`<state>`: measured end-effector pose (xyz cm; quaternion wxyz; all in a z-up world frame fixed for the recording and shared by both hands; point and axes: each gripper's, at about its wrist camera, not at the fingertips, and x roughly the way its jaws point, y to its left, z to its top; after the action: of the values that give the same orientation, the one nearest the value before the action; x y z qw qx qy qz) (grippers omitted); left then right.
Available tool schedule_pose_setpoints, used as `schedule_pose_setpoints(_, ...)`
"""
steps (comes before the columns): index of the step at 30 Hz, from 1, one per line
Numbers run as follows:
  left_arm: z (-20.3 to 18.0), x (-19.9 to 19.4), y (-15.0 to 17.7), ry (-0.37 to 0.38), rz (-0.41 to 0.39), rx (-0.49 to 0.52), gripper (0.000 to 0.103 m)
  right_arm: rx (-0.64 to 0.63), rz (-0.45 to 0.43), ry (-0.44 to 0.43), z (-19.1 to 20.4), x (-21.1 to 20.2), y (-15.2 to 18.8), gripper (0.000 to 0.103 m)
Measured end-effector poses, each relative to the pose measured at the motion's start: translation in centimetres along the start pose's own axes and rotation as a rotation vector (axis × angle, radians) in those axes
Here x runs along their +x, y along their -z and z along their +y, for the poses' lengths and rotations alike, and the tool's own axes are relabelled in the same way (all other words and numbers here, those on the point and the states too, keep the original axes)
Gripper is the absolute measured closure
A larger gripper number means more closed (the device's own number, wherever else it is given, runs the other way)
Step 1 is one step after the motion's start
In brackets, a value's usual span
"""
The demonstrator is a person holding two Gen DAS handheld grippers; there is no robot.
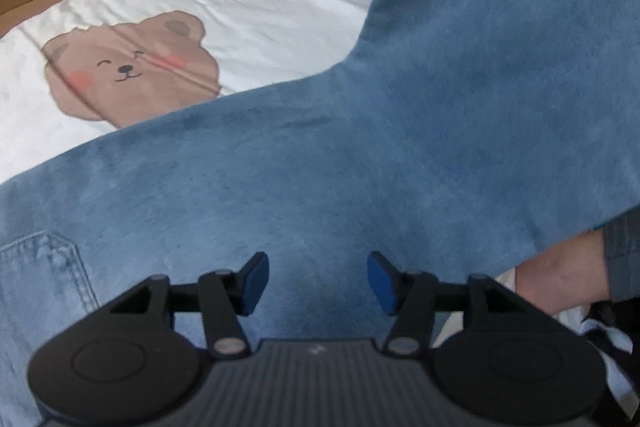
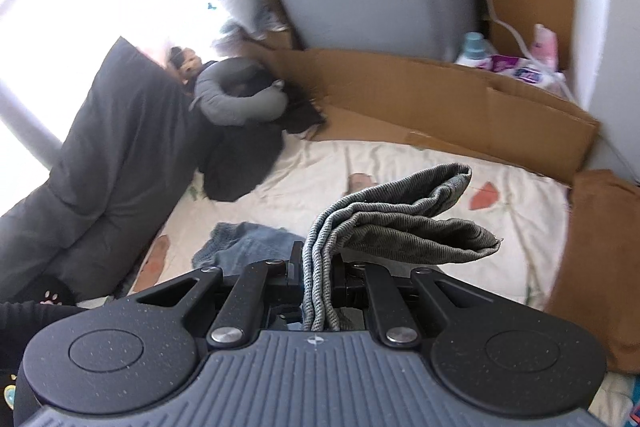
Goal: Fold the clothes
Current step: 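Carry the hem layers with the right tool over the pants toward the waistband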
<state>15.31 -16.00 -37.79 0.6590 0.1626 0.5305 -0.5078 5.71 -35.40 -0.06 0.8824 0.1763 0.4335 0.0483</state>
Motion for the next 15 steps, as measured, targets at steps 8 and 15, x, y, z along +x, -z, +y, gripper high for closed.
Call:
schedule_pose_setpoints(8,2.4,-3.0,2.8,-0.038,-0.066,-0.103,0.035,-0.035,0.048,-0.026,4.0,3.7,-1.1,0.094)
schedule_pose_setpoints(15,5.7,-6.3,5.6,-0.113,-0.124,-0.244,0.035,-0.076,0.108,-0.052,6.6,7.1,-1.3,0.094)
